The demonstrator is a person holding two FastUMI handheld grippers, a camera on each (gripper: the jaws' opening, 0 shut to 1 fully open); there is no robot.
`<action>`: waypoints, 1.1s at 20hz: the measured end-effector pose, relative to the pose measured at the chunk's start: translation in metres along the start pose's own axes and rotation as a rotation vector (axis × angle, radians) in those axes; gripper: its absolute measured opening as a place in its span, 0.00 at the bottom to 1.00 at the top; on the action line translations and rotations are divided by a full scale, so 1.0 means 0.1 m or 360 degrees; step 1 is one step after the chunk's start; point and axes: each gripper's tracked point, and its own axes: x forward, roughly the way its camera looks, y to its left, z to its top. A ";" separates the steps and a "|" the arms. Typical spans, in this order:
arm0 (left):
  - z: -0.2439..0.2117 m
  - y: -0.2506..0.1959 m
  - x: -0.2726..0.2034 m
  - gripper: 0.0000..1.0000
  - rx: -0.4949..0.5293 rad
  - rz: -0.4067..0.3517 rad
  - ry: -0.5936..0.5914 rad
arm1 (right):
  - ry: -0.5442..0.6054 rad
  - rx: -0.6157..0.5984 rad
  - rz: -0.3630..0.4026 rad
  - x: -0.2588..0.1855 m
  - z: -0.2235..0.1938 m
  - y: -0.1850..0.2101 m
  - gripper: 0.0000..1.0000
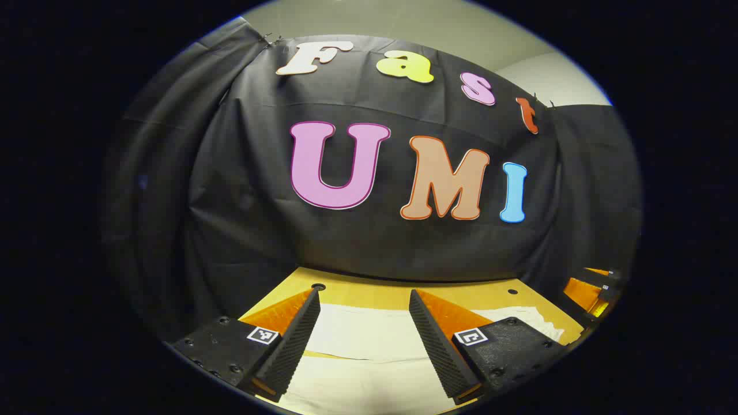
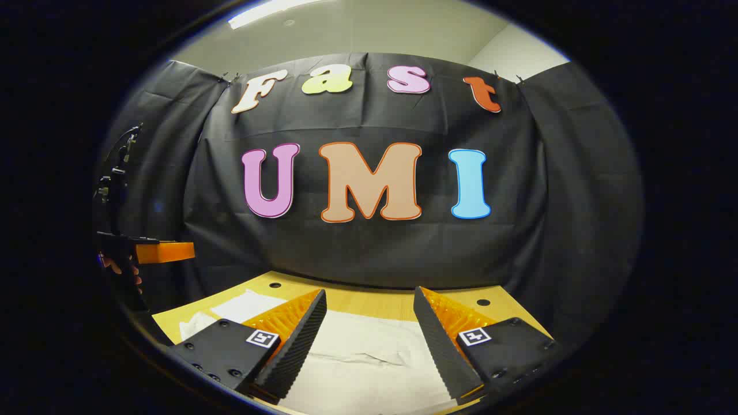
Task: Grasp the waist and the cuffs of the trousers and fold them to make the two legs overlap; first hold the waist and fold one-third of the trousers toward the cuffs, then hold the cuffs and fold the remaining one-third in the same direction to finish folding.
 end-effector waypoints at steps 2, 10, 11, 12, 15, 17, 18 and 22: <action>-0.01 -0.07 0.02 0.94 0.0026 -0.0024 0.0002 | -0.0003 -0.0004 -0.0006 0.02 0.01 -0.03 0.98; -0.18 -0.25 0.06 0.94 0.0087 -0.0100 0.0078 | 0.0007 0.0003 -0.0055 0.03 -0.04 -0.16 0.98; -0.21 -0.26 0.06 0.94 0.0100 -0.0107 0.0088 | 0.0008 0.0006 -0.0062 0.03 -0.05 -0.17 0.98; -0.23 -0.28 0.07 0.94 0.0113 -0.0114 0.0097 | 0.0008 0.0008 -0.0071 0.02 -0.04 -0.18 0.98; -0.27 -0.30 0.07 0.95 0.0122 -0.0136 0.0117 | 0.0011 0.0006 -0.0088 0.02 -0.06 -0.19 0.98; -0.33 -0.31 0.08 0.95 0.0113 -0.0151 0.0140 | 0.0015 0.0004 -0.0094 0.02 -0.07 -0.19 0.98; -0.36 -0.30 0.08 0.94 0.0112 -0.0157 0.0148 | 0.0018 0.0002 -0.0097 0.02 -0.07 -0.18 0.98; -0.59 -0.22 0.08 0.95 0.0112 -0.0180 0.0238 | 0.0038 -0.0008 -0.0108 0.01 -0.10 -0.15 0.97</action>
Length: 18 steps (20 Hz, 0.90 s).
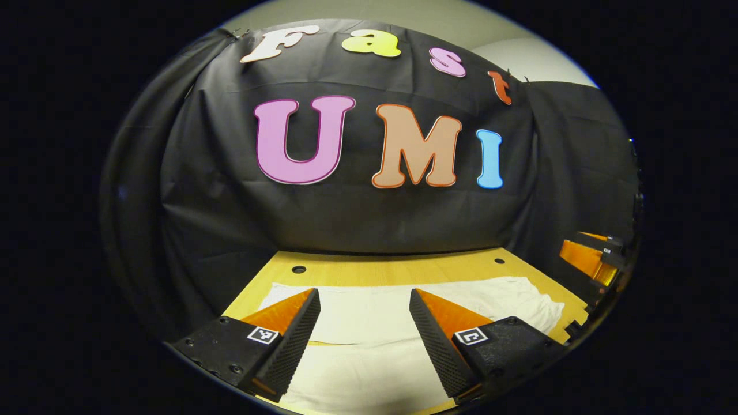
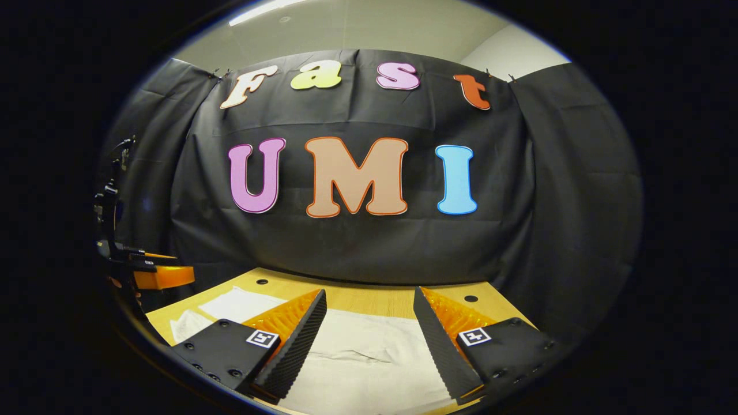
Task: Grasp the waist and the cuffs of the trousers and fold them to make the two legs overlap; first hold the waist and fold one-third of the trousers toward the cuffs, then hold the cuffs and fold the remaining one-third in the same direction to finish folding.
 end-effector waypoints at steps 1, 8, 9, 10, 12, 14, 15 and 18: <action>-0.08 0.04 0.00 0.94 -0.0002 -0.0003 0.0034 | 0.0003 -0.0002 -0.0005 -0.01 -0.01 0.00 0.98; -0.82 0.34 -0.12 0.94 0.0067 -0.0119 0.0373 | 0.0039 -0.0018 -0.0035 -0.05 -0.09 0.07 0.98; -0.92 0.37 -0.15 0.94 0.0078 -0.0163 0.0427 | 0.0048 -0.0025 -0.0038 -0.07 -0.12 0.07 0.98; -1.03 0.38 -0.18 0.95 0.0086 -0.0219 0.0486 | 0.0054 -0.0035 -0.0041 -0.09 -0.14 0.08 0.97; -1.30 0.41 -0.27 0.95 0.0132 -0.0338 0.0633 | 0.0080 -0.0047 -0.0038 -0.12 -0.19 0.11 0.97; -1.52 0.47 -0.40 0.95 0.0226 -0.0470 0.0775 | 0.0106 -0.0051 -0.0026 -0.16 -0.24 0.15 0.98; -1.65 0.50 -0.45 0.95 0.0284 -0.0528 0.0856 | 0.0116 -0.0056 -0.0018 -0.18 -0.26 0.18 0.98; -2.07 0.67 -0.61 0.95 0.0502 -0.0692 0.1106 | 0.0138 -0.0109 -0.0012 -0.27 -0.29 0.24 0.98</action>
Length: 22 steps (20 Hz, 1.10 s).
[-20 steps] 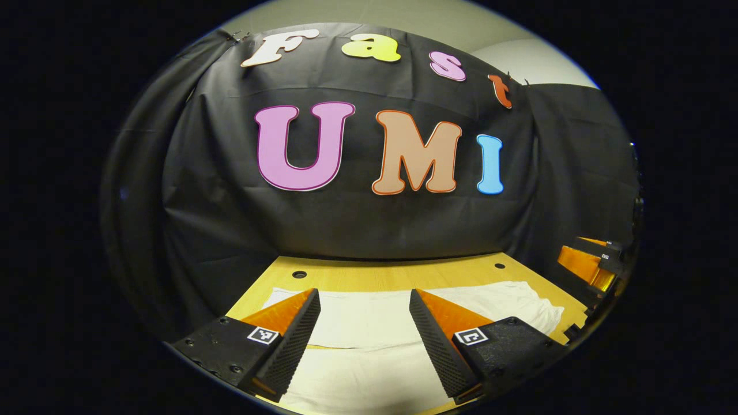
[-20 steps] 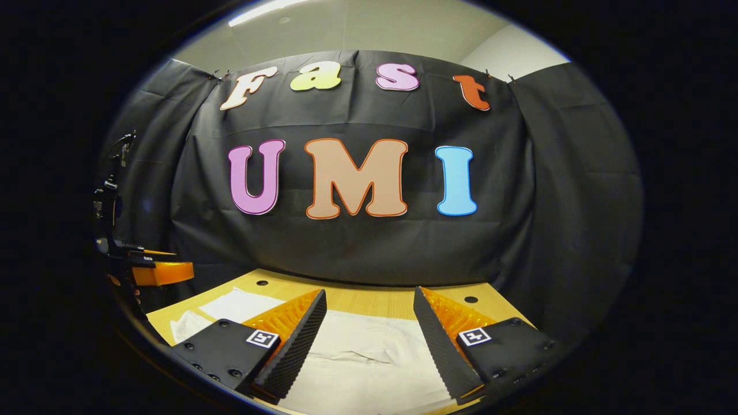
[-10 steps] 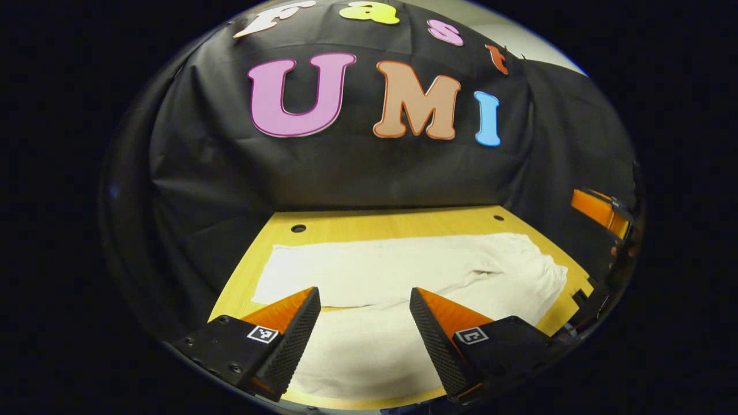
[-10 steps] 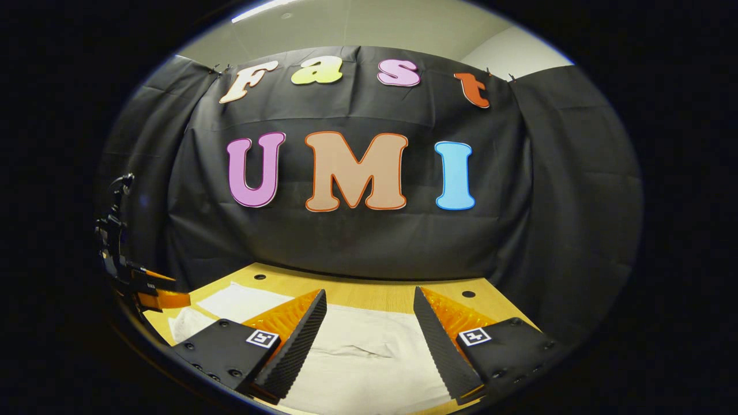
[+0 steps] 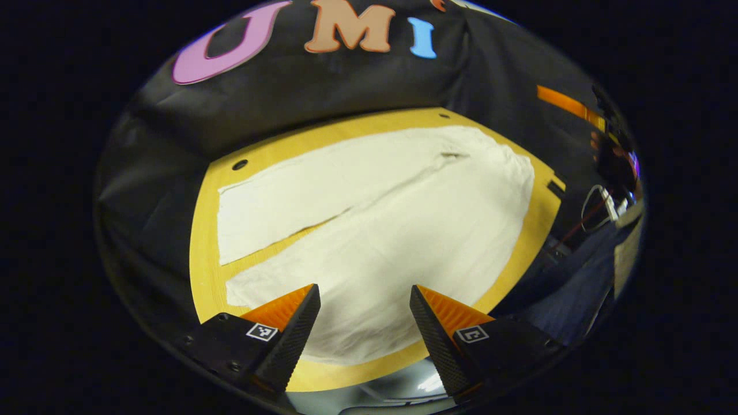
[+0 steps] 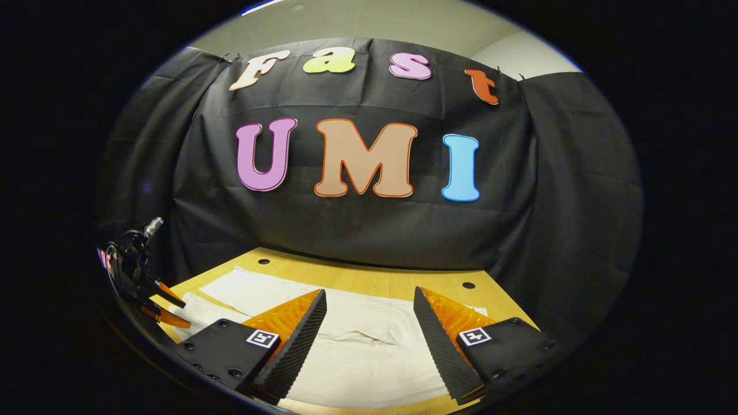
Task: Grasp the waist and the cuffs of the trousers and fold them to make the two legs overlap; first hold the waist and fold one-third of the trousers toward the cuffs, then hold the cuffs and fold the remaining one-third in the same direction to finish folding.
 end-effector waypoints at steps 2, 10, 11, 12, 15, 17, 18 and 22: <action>-0.25 0.00 -0.01 0.95 0.0149 -0.0095 0.0155 | 0.0026 -0.0018 0.0000 -0.04 -0.07 0.04 0.97; -0.57 0.04 -0.23 0.94 0.0533 -0.0326 0.0534 | 0.0090 0.0014 -0.0040 -0.14 -0.23 0.05 0.97; -0.61 0.04 -0.24 0.94 0.0570 -0.0334 0.0558 | 0.0095 0.0011 -0.0052 -0.14 -0.25 0.03 0.97; -0.64 0.05 -0.26 0.94 0.0598 -0.0345 0.0580 | 0.0103 0.0008 -0.0059 -0.14 -0.25 0.01 0.97; -0.71 0.04 -0.19 0.95 0.0652 -0.0358 0.0631 | 0.0117 -0.0009 -0.0083 -0.14 -0.30 -0.05 0.97; -0.79 0.03 -0.14 0.94 0.0670 -0.0361 0.0659 | 0.0125 -0.0018 -0.0094 -0.14 -0.33 -0.09 0.97; -0.81 0.02 -0.11 0.94 0.0680 -0.0364 0.0667 | 0.0131 -0.0016 -0.0097 -0.12 -0.33 -0.11 0.97; -0.90 0.02 -0.08 0.92 0.0752 -0.0353 0.0677 | 0.0172 -0.0009 -0.0102 -0.06 -0.39 -0.16 0.98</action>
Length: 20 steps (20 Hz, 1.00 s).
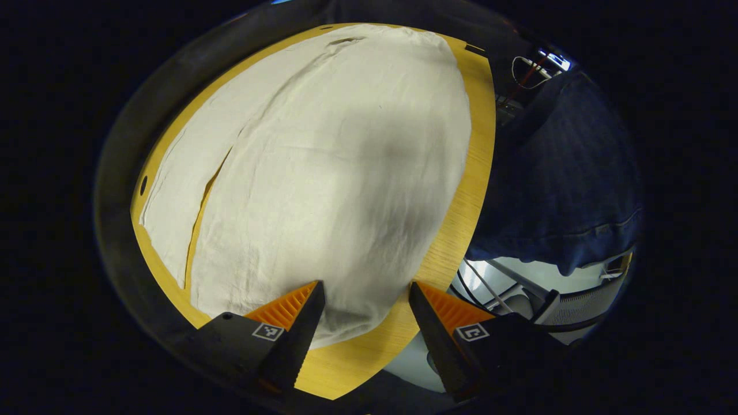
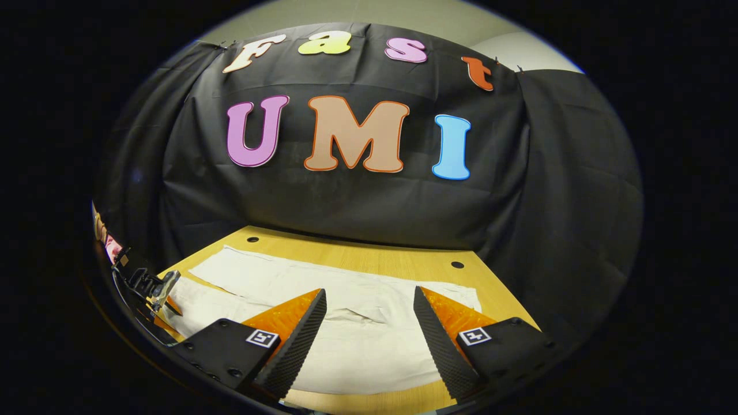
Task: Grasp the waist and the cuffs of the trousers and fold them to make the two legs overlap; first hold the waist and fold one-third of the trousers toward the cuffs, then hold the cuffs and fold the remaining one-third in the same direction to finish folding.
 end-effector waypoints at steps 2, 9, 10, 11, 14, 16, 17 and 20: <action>-0.02 0.02 0.00 0.92 -0.0004 -0.0002 0.0015 | 0.0004 0.0005 0.0002 0.04 0.00 -0.01 0.97; 0.04 0.18 -0.02 0.77 -0.0043 0.0011 0.0046 | 0.0011 0.0030 0.0035 0.14 -0.03 -0.12 0.98; 0.05 0.21 -0.03 0.70 -0.0047 0.0015 0.0044 | 0.0018 0.0030 0.0045 0.15 -0.03 -0.14 0.98; 0.05 0.23 -0.02 0.67 -0.0054 0.0021 0.0051 | 0.0026 0.0025 0.0053 0.17 -0.06 -0.16 0.98; 0.08 0.31 -0.02 0.44 -0.0080 0.0035 0.0073 | 0.0038 0.0026 0.0079 0.20 -0.06 -0.24 0.97; 0.13 0.37 -0.02 0.26 -0.0073 0.0065 0.0063 | 0.0046 0.0027 0.0101 0.25 -0.06 -0.29 0.99; 0.13 0.38 -0.04 0.18 -0.0069 0.0082 0.0062 | 0.0051 0.0023 0.0116 0.27 -0.06 -0.31 0.98; 0.12 0.38 -0.01 0.04 -0.0078 0.0100 0.0060 | 0.0081 0.0018 0.0175 0.35 -0.09 -0.37 0.98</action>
